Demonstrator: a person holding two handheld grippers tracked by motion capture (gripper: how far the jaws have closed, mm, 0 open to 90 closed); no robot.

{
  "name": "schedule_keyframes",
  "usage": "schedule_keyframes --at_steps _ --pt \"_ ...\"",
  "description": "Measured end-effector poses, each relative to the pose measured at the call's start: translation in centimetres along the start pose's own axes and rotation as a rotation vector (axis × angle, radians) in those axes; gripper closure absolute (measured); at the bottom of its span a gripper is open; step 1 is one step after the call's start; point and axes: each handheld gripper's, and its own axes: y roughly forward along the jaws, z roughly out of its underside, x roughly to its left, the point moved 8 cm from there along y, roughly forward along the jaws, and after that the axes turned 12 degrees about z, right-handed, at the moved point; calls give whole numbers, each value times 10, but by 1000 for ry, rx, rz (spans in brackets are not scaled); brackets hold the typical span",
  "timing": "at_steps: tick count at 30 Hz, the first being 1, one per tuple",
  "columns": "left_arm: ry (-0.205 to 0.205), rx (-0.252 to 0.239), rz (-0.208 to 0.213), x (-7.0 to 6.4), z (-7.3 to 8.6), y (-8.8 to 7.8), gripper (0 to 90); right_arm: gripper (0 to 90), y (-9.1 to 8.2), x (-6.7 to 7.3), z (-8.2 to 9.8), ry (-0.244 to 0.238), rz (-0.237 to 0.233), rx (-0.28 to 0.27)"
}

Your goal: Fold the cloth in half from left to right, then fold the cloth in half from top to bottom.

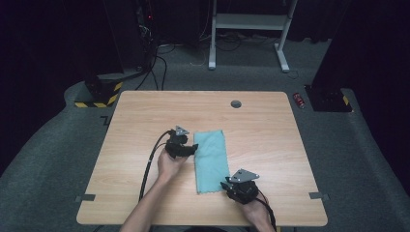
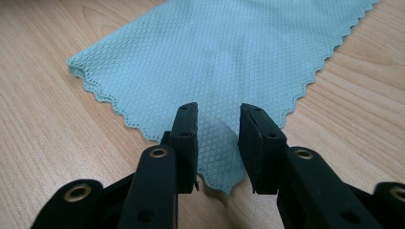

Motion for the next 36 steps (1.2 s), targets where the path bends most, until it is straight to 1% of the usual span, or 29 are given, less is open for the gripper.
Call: schedule_keyframes --at_steps 3,5,6,9,11,14,15,16,17,19,20,21,24,26,29,30,32,35,36 --pt "16 26 19 -12 11 -1 407 682 0 0 0 -1 -2 2" --pt "32 51 6 -16 18 -2 405 683 0 0 0 -2 -3 -3" --pt "30 58 2 -18 21 -3 404 683 0 0 0 0 -3 -4" --pt "21 45 17 -26 26 -8 404 682 0 -1 0 -3 -7 -5" --pt "29 47 18 -31 29 -11 405 682 0 0 0 0 -8 -1" --pt "49 70 -1 -34 37 -13 405 682 1 -1 0 -2 -5 -5" --pt "69 83 -13 -33 39 -13 405 682 0 0 0 0 -6 -5" --pt "73 75 -17 -34 40 -13 401 682 0 -1 0 1 -7 -4" --pt "68 72 -20 -34 40 -13 403 682 0 -1 0 2 -7 -5" --pt "67 80 -23 -35 41 -15 404 682 1 -1 0 -2 -8 -5" --pt "62 76 -17 -37 42 -16 404 682 0 0 0 -1 -8 -3" --pt "67 75 -15 -38 43 -17 402 682 0 -1 0 -1 -9 -3" --pt "67 59 11 -47 45 -21 400 678 1 -1 0 3 -13 -3" --pt "70 46 36 -56 48 -25 398 675 1 -1 0 5 -16 -3" --pt "82 49 53 -67 53 -26 390 673 1 -1 -1 1 -18 -2" --pt "93 56 53 -70 55 -26 385 673 1 -1 -1 -4 -19 -2" --pt "98 56 49 -74 60 -27 380 670 1 -1 -1 -5 -21 0" --pt "99 56 40 -76 67 -29 377 658 1 -1 -1 0 -26 -1" --pt "109 54 32 -75 69 -30 377 656 1 -1 -1 1 -28 -1"
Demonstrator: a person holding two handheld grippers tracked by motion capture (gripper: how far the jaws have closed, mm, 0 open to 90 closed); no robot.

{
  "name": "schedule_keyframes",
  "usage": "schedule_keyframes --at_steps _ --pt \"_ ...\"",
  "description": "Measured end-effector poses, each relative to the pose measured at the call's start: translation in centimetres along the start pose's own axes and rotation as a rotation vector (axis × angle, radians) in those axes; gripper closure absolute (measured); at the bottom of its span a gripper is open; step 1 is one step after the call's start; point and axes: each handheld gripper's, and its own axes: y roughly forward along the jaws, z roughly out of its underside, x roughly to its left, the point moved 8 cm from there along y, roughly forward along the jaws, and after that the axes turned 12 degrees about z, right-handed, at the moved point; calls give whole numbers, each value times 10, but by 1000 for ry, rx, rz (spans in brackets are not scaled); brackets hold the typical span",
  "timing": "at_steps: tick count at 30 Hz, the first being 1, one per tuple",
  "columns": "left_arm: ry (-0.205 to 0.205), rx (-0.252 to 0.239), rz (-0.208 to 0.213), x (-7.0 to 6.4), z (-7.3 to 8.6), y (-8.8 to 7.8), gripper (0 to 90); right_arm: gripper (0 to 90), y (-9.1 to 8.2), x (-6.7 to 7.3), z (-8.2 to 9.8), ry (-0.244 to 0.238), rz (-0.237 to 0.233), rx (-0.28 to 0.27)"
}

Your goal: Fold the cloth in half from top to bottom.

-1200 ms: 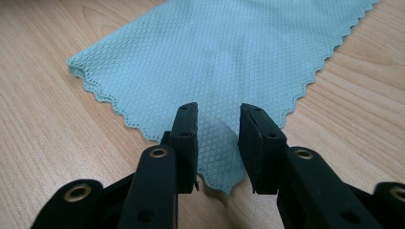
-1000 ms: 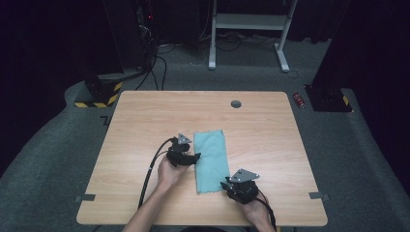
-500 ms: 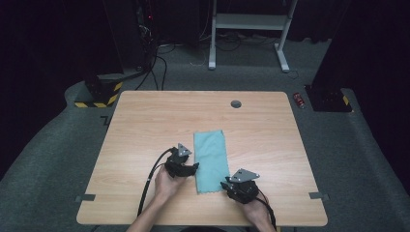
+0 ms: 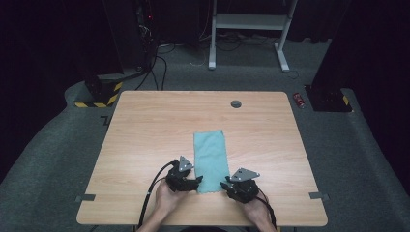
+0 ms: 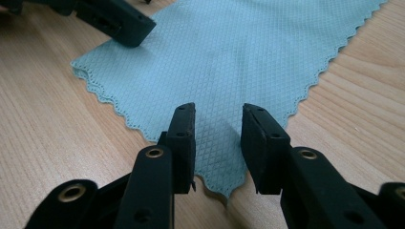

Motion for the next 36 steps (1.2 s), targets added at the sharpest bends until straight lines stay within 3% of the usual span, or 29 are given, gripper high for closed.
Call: schedule_keyframes --at_steps 8,11,15,20,24,33,36 --pt "10 -35 -17 -6 10 -7 373 620 -1 -5 -5 -3 -13 -17" --pt "8 -31 -11 -7 12 -10 370 595 -4 -16 -11 61 -26 -67" --pt "-22 -88 8 -2 6 -18 374 571 -2 -34 -16 122 -25 -69" --pt "-77 -138 18 20 -8 -23 385 595 0 -62 -30 161 11 -66" --pt "-109 -131 -1 43 -23 -17 399 594 12 -79 -39 220 -10 -38" --pt "-110 -110 -64 81 -61 4 408 619 37 -91 -62 232 -10 -33" --pt "-157 -112 -41 92 -68 14 412 613 45 -96 -69 235 -4 -28"
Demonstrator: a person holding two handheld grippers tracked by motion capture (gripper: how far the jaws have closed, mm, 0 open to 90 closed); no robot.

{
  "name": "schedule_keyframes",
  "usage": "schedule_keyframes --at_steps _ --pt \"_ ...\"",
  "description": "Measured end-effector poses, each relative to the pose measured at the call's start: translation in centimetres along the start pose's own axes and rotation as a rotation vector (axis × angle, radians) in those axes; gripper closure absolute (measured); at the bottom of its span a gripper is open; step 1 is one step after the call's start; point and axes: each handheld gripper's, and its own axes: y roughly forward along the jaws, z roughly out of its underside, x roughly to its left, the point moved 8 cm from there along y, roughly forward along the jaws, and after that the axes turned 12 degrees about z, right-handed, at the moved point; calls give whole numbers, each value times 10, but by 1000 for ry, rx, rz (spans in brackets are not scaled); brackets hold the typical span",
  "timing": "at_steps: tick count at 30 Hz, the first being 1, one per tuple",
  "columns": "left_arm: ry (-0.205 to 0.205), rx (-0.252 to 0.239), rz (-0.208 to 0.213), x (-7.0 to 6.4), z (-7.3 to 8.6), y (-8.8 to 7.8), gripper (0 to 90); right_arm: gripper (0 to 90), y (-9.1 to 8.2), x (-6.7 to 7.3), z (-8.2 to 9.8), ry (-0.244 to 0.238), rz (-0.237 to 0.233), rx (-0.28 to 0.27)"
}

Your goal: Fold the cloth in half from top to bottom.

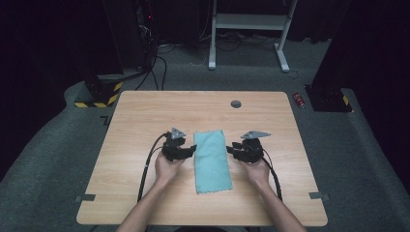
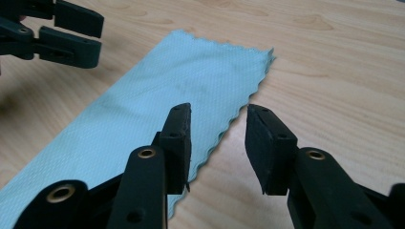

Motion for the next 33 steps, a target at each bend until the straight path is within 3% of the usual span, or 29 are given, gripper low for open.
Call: schedule_keyframes --at_steps 2,4,5,7,10,13,17,20,23,25,33 --pt "-31 2 7 6 -4 8 408 613 3 -2 -4 8 7 -1" --pt "-56 -36 17 11 -7 13 425 613 6 -5 -9 21 8 2" --pt "-81 -7 31 13 -7 17 425 614 8 -7 -11 24 12 5" --pt "-78 27 15 17 -8 22 394 621 11 -10 -16 31 23 -12" --pt "-83 37 11 19 -15 25 386 620 18 -14 -17 45 26 19" --pt "-93 18 6 20 -20 27 397 622 23 -14 -23 42 34 14" --pt "-106 50 -6 26 -23 32 392 624 34 -14 -29 37 42 35" --pt "-130 18 -2 27 -27 33 404 626 40 -13 -34 35 42 43" --pt "-138 29 -14 30 -26 38 409 632 46 -13 -41 44 53 25" --pt "-136 55 -24 31 -25 42 404 631 53 -13 -41 52 54 51" --pt "-124 77 -41 29 -25 51 429 641 73 -16 -36 56 98 97"
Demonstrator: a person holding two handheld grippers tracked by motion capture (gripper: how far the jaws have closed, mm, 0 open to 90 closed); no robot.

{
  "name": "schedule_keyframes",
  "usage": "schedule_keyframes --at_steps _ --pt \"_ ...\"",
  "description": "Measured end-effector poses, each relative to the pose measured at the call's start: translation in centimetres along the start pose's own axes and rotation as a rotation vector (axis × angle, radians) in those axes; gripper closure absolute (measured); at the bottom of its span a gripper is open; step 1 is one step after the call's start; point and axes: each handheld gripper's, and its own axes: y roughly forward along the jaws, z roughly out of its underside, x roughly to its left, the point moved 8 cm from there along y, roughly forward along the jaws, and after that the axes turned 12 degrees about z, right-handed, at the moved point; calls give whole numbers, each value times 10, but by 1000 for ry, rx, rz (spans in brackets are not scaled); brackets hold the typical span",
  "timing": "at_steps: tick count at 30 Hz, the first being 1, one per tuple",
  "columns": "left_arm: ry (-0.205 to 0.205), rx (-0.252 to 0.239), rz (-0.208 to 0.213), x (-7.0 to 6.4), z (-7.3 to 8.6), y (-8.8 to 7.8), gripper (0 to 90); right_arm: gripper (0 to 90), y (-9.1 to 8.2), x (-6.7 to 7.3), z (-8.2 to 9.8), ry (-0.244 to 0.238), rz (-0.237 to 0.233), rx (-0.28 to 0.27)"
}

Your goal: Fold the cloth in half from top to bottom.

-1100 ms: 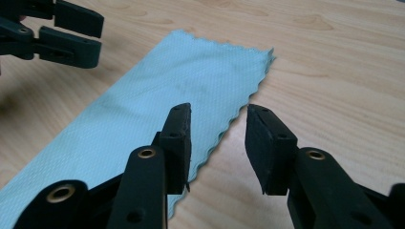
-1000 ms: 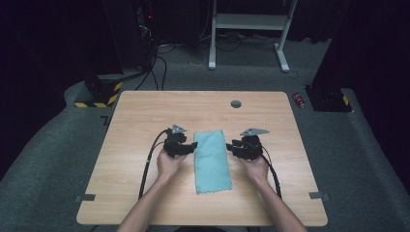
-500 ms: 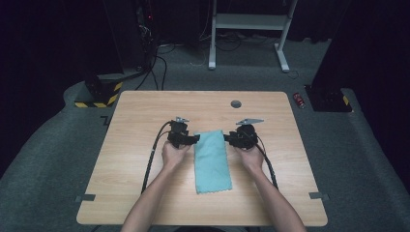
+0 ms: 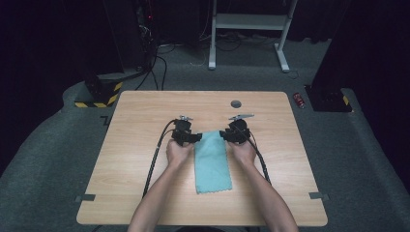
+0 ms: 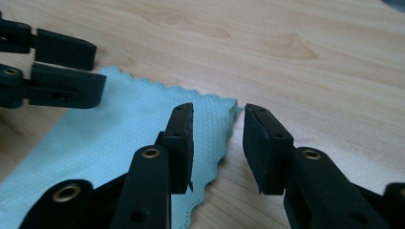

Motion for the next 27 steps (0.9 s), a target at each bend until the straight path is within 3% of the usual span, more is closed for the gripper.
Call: schedule_keyframes --at_steps 4,8,14,27 --pt "-1 4 7 -2 -1 1 432 642 10 -4 5 7 23 20" --pt "18 9 -19 -1 -1 2 474 659 14 -3 2 8 31 0" --pt "50 29 -54 -1 -1 2 545 693 15 1 2 -60 57 -9" --pt "82 35 -58 -4 0 3 713 802 16 10 2 -106 46 -13"
